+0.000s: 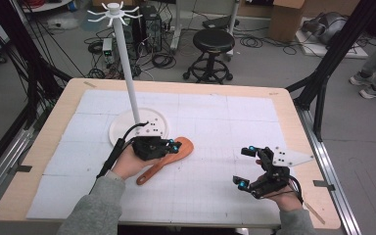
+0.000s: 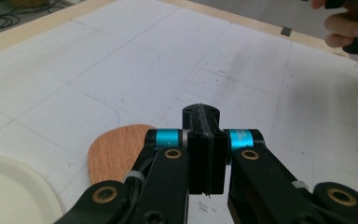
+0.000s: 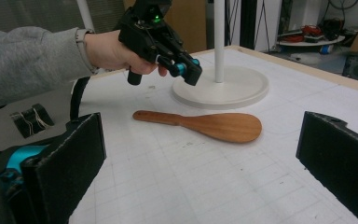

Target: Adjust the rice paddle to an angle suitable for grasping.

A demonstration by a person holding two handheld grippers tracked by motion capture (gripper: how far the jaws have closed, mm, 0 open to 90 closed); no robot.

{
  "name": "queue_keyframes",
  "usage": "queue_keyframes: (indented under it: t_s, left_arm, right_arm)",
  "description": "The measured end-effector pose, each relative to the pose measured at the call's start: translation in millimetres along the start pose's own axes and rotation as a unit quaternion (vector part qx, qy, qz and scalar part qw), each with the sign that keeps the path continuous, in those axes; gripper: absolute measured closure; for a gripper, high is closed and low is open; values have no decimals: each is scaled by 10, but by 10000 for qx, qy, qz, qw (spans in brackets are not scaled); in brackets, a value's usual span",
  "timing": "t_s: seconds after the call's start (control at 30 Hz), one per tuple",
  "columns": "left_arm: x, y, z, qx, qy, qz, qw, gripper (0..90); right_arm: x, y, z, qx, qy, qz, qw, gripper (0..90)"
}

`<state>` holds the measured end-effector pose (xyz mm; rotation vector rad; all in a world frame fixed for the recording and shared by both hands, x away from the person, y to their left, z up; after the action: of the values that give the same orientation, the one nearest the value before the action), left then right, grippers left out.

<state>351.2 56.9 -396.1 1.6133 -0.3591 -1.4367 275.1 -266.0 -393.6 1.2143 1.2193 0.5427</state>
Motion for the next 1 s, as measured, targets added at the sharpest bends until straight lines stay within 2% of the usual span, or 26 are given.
queue_keyframes:
  t_s: [0.1,0.23,0.33,0.43,0.6,0.7,0.73,0.83,1.0]
  left_arm:
    - [73,62,-62,-42,19,-9,10000,896]
    - [216,119,-132,-107,133,-282,9995,896]
    - [308,198,-157,-106,134,-298,9994,896]
    - [406,267,-213,-114,225,-487,9985,896]
    - [575,362,-301,54,282,-780,9965,895]
    - [628,393,-387,-18,256,-784,9966,895]
    - [655,395,-413,-96,279,-774,9966,895]
    - [722,377,-501,-105,338,-997,9944,895]
    - [865,352,-554,-260,305,-1046,9937,895]
  right_arm:
    - [-14,-6,3,53,13,42,10000,0]
    - [-21,-13,19,84,5,87,9999,0]
    - [-23,-12,18,80,19,90,9999,0]
    - [-14,-9,20,54,32,91,9999,0]
    - [-16,-3,22,58,64,134,9999,0]
    - [-34,1,6,52,51,209,9998,0]
    - [-44,-3,-19,53,118,203,9997,0]
    - [-43,-10,-23,51,120,196,9997,0]
    - [-15,-27,-20,53,137,156,9998,0]
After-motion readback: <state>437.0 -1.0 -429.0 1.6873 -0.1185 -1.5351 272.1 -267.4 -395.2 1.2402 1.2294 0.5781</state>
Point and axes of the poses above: each handheld gripper's, and its own axes: x roughly forward along the jaws, y roughly out of its top, z roughly to its right, the point moved 3 cm from there along x, roughly forward along the jaws, and after that the axes turned 13 degrees about -z, right-handed, at the moved point
